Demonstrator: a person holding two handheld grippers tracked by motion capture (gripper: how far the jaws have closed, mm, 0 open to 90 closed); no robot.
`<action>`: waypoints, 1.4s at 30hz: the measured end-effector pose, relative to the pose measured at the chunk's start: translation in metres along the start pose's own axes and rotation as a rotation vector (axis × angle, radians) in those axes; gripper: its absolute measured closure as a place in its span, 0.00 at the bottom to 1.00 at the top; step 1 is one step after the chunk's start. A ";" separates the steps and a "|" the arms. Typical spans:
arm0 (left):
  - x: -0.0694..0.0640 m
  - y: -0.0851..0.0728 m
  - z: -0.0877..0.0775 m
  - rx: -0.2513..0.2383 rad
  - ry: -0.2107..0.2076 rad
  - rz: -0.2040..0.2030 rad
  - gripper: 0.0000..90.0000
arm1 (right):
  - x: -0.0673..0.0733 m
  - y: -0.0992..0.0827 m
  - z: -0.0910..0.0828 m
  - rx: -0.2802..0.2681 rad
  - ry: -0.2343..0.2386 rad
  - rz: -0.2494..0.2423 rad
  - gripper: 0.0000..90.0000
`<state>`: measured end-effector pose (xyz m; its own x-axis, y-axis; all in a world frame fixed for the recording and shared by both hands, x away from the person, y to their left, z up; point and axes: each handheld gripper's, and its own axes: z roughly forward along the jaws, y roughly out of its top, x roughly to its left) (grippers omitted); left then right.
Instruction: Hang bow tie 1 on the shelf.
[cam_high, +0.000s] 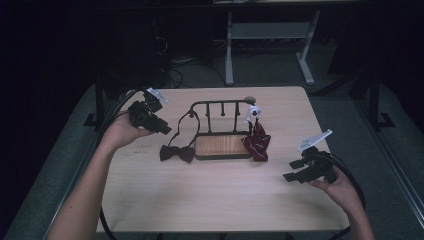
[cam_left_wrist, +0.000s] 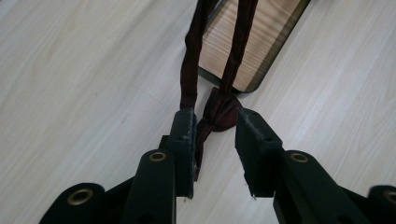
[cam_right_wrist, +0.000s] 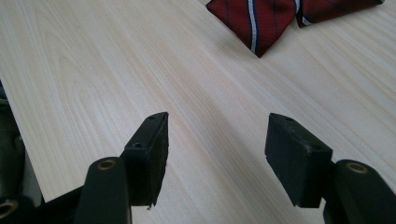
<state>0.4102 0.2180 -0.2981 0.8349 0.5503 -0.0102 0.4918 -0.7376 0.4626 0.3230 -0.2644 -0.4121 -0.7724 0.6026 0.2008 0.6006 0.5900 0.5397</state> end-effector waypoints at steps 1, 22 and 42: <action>0.000 0.000 0.000 0.000 0.000 0.000 0.75 | 0.000 0.000 0.000 0.000 0.000 0.000 0.43; -0.014 -0.024 0.009 -0.008 -0.008 0.024 0.67 | -0.003 -0.002 -0.001 -0.001 -0.008 0.014 0.42; -0.023 -0.058 0.021 -0.028 -0.019 0.002 0.61 | -0.004 -0.004 0.000 0.000 -0.012 0.018 0.41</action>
<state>0.3676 0.2400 -0.3433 0.8408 0.5407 -0.0260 0.4828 -0.7274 0.4876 0.3238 -0.2691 -0.4146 -0.7590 0.6193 0.2008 0.6143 0.5791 0.5359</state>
